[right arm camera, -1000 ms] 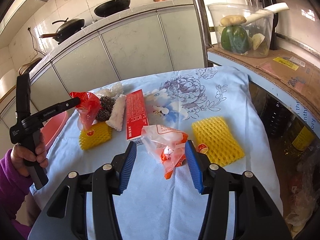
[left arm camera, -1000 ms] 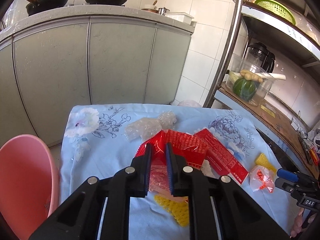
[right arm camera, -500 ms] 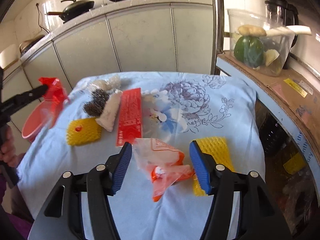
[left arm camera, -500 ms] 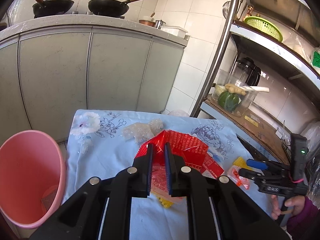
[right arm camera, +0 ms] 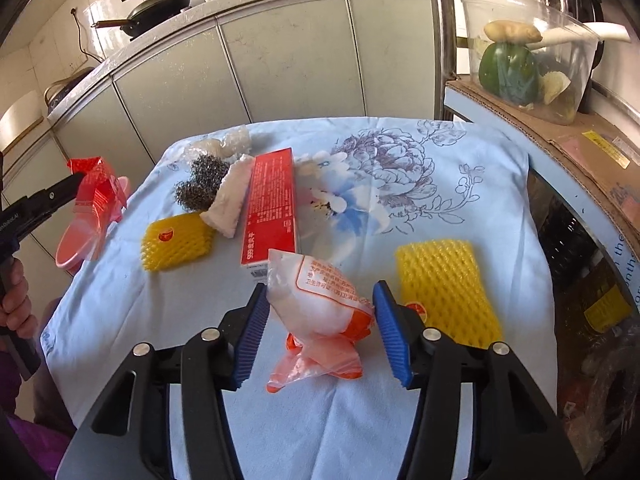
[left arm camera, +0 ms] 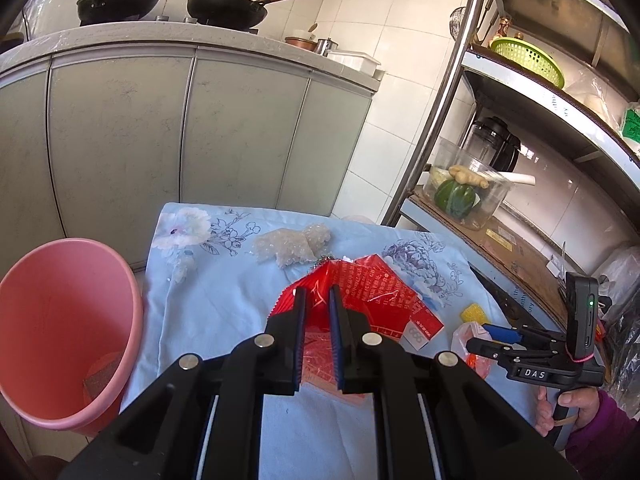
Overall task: Collect trash
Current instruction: 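Carry both bags over the pink bin, then open both grippers to drop the bags into the pink bin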
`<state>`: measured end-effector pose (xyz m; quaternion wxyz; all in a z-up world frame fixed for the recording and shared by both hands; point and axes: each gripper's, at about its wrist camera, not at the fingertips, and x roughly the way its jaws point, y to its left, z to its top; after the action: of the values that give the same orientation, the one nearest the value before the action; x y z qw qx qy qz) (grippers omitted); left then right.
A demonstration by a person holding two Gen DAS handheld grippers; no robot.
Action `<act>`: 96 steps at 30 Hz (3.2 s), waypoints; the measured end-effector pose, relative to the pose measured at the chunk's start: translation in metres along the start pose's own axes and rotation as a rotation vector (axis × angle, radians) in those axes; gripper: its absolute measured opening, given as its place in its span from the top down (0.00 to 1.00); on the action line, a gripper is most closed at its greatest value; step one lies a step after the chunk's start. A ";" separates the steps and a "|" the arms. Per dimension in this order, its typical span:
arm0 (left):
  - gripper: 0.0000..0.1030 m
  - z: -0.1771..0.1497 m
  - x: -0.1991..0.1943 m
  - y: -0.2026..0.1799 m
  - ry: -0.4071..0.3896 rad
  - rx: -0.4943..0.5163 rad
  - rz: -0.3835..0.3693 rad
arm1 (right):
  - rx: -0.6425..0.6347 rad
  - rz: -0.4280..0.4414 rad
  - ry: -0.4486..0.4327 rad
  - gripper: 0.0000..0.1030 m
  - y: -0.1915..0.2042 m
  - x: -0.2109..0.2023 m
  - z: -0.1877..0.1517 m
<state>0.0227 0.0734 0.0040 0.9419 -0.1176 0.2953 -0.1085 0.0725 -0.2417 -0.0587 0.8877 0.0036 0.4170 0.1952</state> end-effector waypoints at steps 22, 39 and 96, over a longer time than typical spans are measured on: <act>0.90 -0.013 -0.066 0.012 -0.120 -0.005 0.070 | -0.140 0.119 -0.130 0.51 0.098 -0.026 0.009; 0.90 -0.019 -0.124 0.069 -0.245 -0.101 0.248 | -0.288 0.272 -0.155 0.51 0.202 -0.012 0.038; 0.70 -0.050 -0.113 0.181 -0.161 -0.296 0.511 | -0.274 0.396 -0.011 0.45 0.311 0.100 0.061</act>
<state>-0.0726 0.2680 -0.0281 0.9318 -0.1836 0.2523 0.1857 0.0683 0.0899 -0.0398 0.8267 -0.0343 0.3727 0.4202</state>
